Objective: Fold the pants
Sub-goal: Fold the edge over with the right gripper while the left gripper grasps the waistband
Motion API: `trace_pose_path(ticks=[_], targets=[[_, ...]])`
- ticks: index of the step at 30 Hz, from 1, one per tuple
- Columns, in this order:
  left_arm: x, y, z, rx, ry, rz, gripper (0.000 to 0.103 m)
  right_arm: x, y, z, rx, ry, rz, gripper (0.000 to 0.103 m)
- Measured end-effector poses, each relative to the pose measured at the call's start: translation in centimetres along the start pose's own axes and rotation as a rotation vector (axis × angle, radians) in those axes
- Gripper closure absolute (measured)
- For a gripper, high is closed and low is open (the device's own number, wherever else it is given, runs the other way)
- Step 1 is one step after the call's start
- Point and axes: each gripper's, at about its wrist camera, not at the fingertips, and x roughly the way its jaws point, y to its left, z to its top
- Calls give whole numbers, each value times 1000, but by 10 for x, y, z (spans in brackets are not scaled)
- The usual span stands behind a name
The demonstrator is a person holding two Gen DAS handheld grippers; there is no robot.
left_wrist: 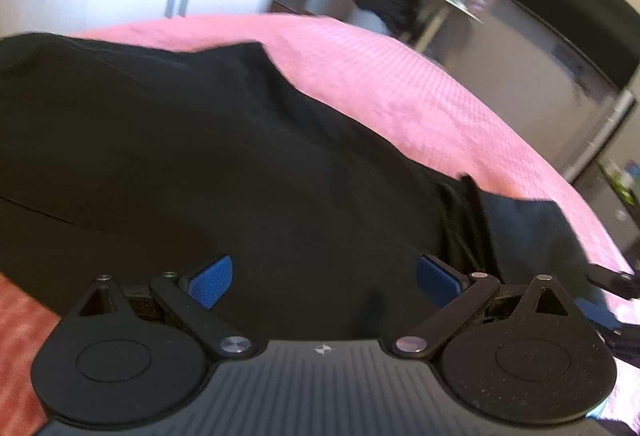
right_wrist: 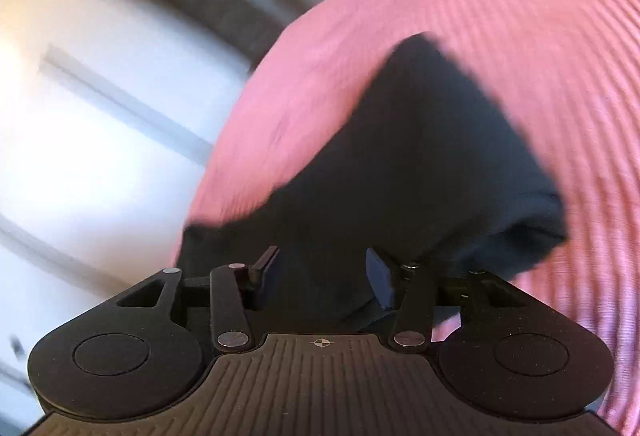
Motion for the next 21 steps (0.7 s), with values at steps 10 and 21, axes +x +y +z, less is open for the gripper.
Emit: trace_pose_path(ticks=[10, 21], targets=[[29, -33, 15, -26, 169, -220, 4, 11, -73, 13, 294, 56, -70, 102], [88, -82, 26, -67, 302, -309, 4, 24, -66, 16, 274, 71, -27, 97]])
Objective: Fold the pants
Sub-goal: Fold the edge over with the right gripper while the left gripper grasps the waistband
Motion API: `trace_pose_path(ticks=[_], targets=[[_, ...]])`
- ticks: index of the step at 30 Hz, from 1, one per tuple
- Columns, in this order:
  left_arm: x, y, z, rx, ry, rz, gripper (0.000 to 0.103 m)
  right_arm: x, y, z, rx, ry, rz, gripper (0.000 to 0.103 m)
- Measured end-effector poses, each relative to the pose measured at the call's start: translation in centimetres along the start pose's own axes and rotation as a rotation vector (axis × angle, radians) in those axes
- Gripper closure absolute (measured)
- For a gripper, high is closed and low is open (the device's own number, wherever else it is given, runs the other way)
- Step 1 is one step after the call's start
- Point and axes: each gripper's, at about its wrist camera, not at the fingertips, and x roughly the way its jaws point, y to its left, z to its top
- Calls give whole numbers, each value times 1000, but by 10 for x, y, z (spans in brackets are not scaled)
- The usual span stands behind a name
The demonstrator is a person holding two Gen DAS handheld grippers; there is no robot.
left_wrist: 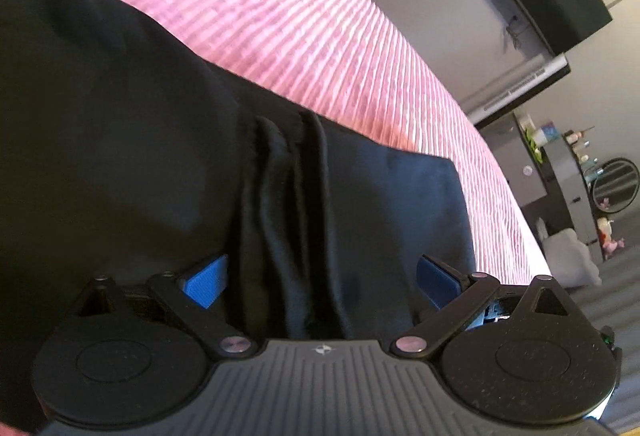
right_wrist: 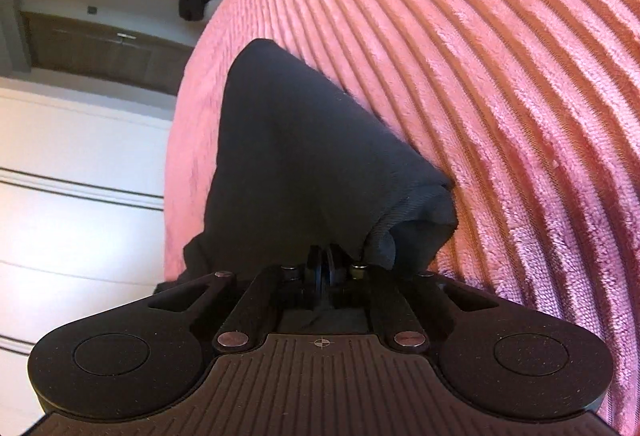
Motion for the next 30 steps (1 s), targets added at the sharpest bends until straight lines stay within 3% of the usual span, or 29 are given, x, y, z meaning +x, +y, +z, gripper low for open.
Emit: trace_pose_path(ticks=[2, 3, 4, 5, 6, 7, 9, 13, 16, 18, 22, 25, 27, 30], targets=[[5, -2, 3, -8, -2, -8, 5, 1, -2, 1, 1, 3, 23, 90], [6, -2, 2, -28, -7, -21, 15, 2, -4, 2, 2, 3, 35, 88], [9, -2, 4, -57, -2, -46, 25, 2, -5, 2, 4, 2, 51, 83], [15, -1, 6, -96, 21, -58, 51, 1, -5, 2, 5, 0, 65, 78], [20, 0, 6, -124, 46, -60, 67, -1, -5, 2, 4, -6, 75, 76], [25, -1, 5, -135, 62, -50, 71, -4, -4, 1, -1, -21, 81, 74], [22, -6, 4, -106, 58, -4, 94, -15, -1, -1, -34, -75, 97, 70], [-7, -1, 10, -78, 13, -33, 94, -53, 9, -12, -171, -240, 213, 49], [-47, 14, 18, -61, -53, -58, 94, -64, 13, -18, -250, -256, 155, 45], [-77, 28, 19, -28, -94, -25, 94, -67, 11, -19, -250, -246, 130, 46], [-107, 59, 3, 25, -134, 131, 90, -60, 19, -20, -272, -218, 65, 48], [-101, 85, -15, -75, -108, 127, 67, -47, 34, -23, -305, -185, 32, 61], [-98, 93, -19, -118, -118, 85, 45, -40, 42, -27, -319, -164, 10, 61], [-92, 93, -11, -134, -133, 28, 24, -36, 49, -29, -348, -163, -35, 61]])
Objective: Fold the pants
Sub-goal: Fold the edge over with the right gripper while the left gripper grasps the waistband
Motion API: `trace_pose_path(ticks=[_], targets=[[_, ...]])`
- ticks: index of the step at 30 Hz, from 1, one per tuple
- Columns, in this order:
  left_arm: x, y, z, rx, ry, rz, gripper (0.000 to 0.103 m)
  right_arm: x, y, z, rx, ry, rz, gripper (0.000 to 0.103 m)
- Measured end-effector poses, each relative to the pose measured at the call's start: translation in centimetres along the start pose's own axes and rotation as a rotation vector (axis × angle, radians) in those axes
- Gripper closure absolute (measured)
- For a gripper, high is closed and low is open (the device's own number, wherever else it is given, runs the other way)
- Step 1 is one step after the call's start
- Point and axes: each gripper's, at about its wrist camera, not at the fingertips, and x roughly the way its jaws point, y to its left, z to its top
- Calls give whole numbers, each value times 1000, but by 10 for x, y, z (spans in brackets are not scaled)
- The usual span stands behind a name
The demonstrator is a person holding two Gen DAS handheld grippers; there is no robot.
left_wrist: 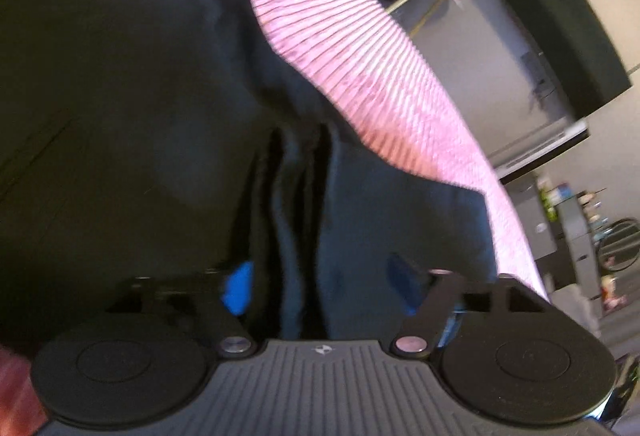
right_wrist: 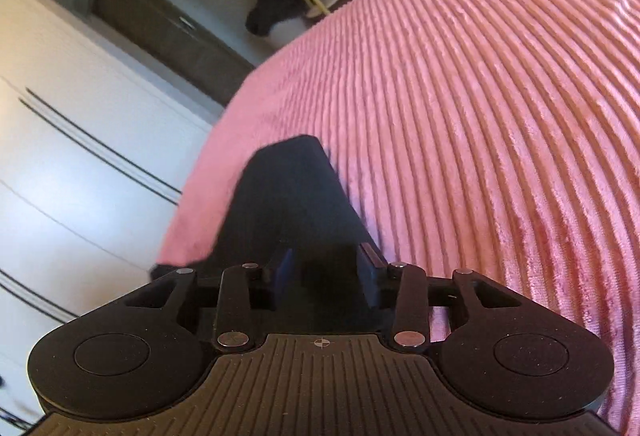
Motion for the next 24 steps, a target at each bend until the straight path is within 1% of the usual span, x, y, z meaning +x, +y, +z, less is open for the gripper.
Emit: trace_pose_path(ticks=[2, 3, 4, 5, 6, 7, 8, 9, 10, 11, 12, 14, 16, 18, 20, 21, 23, 24], targets=[[8, -1, 3, -13, 7, -3, 24, 3, 1, -1, -2, 6, -16, 61], [10, -2, 2, -11, -8, 0, 31, 5, 3, -1, -4, 9, -24, 61], [8, -3, 0, 5, -22, 7, 41, 5, 4, -2, -10, 8, -33, 63], [8, -5, -2, 32, -22, 27, 66, 5, 4, -2, -18, 7, -37, 64], [10, -6, -4, 55, -18, 60, 80, 5, 6, -3, -26, 6, -40, 67], [11, -9, -3, 69, -23, 76, 83, 9, 8, -3, -34, 7, -42, 74], [10, -9, -2, 60, -27, 61, 88, 11, 10, -4, -42, 12, -47, 79], [5, -6, -1, 34, -36, 32, 93, 11, 13, -3, -53, 13, -57, 82], [-6, 0, 0, 19, -49, 4, 93, 11, 17, -1, -73, 8, -64, 86], [-12, 1, -1, 17, -72, -18, 94, 13, 23, 0, -95, 3, -64, 88], [-19, -1, -1, 26, -103, -28, 94, 13, 27, 2, -115, -2, -62, 88], [-28, -2, -1, 41, -148, -21, 94, 19, 42, 5, -178, -13, -82, 88], [-30, 0, 1, 35, -150, 7, 94, 31, 55, 7, -247, 8, -106, 87], [-23, 2, 0, 57, -123, 56, 92, 51, 65, 5, -312, 69, -108, 85], [-11, -4, -4, 100, -108, 121, 86, 74, 75, 0, -366, 119, -154, 83], [-10, -5, -6, 118, -111, 140, 83, 86, 79, 0, -390, 133, -181, 83], [-11, -5, -7, 123, -115, 149, 77, 101, 86, 2, -426, 96, -199, 85], [-11, -5, -7, 116, -121, 142, 73, 107, 89, 5, -441, 62, -212, 86]])
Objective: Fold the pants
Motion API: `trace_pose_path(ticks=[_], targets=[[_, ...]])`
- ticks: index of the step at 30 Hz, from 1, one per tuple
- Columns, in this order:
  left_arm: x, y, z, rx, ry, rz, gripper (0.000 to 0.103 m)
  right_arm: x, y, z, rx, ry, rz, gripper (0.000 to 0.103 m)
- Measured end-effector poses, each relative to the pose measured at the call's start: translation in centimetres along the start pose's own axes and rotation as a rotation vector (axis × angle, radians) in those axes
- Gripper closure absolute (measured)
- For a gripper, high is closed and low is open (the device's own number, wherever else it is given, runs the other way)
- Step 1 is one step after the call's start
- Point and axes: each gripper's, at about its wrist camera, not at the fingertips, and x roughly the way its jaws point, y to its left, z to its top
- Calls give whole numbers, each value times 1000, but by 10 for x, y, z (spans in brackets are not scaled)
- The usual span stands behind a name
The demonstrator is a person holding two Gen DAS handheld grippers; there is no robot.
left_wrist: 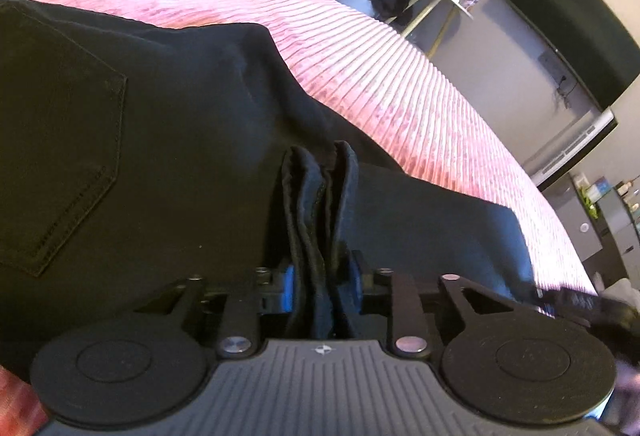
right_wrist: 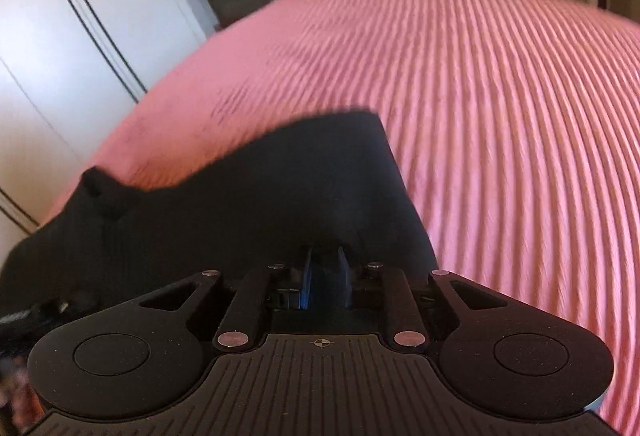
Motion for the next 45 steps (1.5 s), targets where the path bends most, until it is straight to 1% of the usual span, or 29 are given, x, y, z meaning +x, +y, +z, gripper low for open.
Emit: trace_pose_path(ticks=[1, 3, 4, 6, 9, 11, 15, 16, 19, 20, 21, 24, 25, 26, 28, 29, 33, 34, 35, 37, 38, 40, 42, 45], targets=[[-4, 5, 0, -8, -8, -6, 70, 5, 3, 5, -11, -27, -24, 87], [-3, 3, 3, -11, -19, -12, 55, 19, 6, 14, -25, -51, -52, 87], [-2, 2, 3, -7, -23, -19, 52, 28, 7, 16, -43, -59, -72, 88], [-3, 2, 0, 18, -24, -21, 43, 40, 9, 18, -83, -76, -108, 89], [-1, -5, -3, 81, -28, -6, 34, 49, 15, 12, -156, -94, -140, 89], [3, -11, -5, 123, -33, 12, 32, 46, 18, 10, -159, -96, -144, 87], [8, -17, -6, 179, -33, 34, 28, 27, 14, 8, -73, -13, -114, 83], [8, -18, -7, 188, -33, 35, 27, 20, 12, 5, -40, 14, -100, 81], [11, -21, -7, 202, -34, 28, 21, 1, 7, -6, 58, 80, -60, 71], [15, -28, -8, 205, -34, 26, 17, -5, 5, -11, 95, 92, -52, 71], [13, -27, -10, 213, -33, 26, 16, -11, 4, -16, 126, 98, -42, 70], [12, -29, -12, 244, -32, 31, 14, -29, 3, -31, 182, 104, -8, 64], [10, -29, -13, 244, -31, 33, 14, -35, 4, -34, 191, 107, 10, 59], [8, -28, -13, 242, -30, 31, 14, -40, 4, -37, 200, 107, 21, 57], [3, -24, -12, 226, -29, 23, 14, -49, 4, -42, 211, 112, 30, 57], [1, -22, -10, 211, -31, 22, 14, -55, 1, -44, 235, 110, 32, 57], [-15, -15, -7, 139, -61, 25, 14, -71, -22, -53, 380, 107, 59, 57], [-19, -13, -6, 120, -66, 31, 13, -75, -28, -55, 418, 106, 58, 56], [-22, -13, -6, 106, -69, 42, 13, -78, -33, -56, 443, 103, 57, 52], [-28, -11, -6, 79, -74, 69, 8, -83, -42, -62, 487, 90, 66, 51], [-31, -12, -6, 70, -79, 84, 4, -84, -46, -66, 521, 83, 87, 51], [-36, -13, -5, 62, -94, 97, 4, -84, -52, -71, 581, 84, 111, 52], [-40, -15, -5, 57, -101, 90, 4, -86, -54, -74, 606, 109, 113, 51], [-43, -19, -4, 52, -106, 89, 4, -85, -54, -75, 607, 122, 92, 50]])
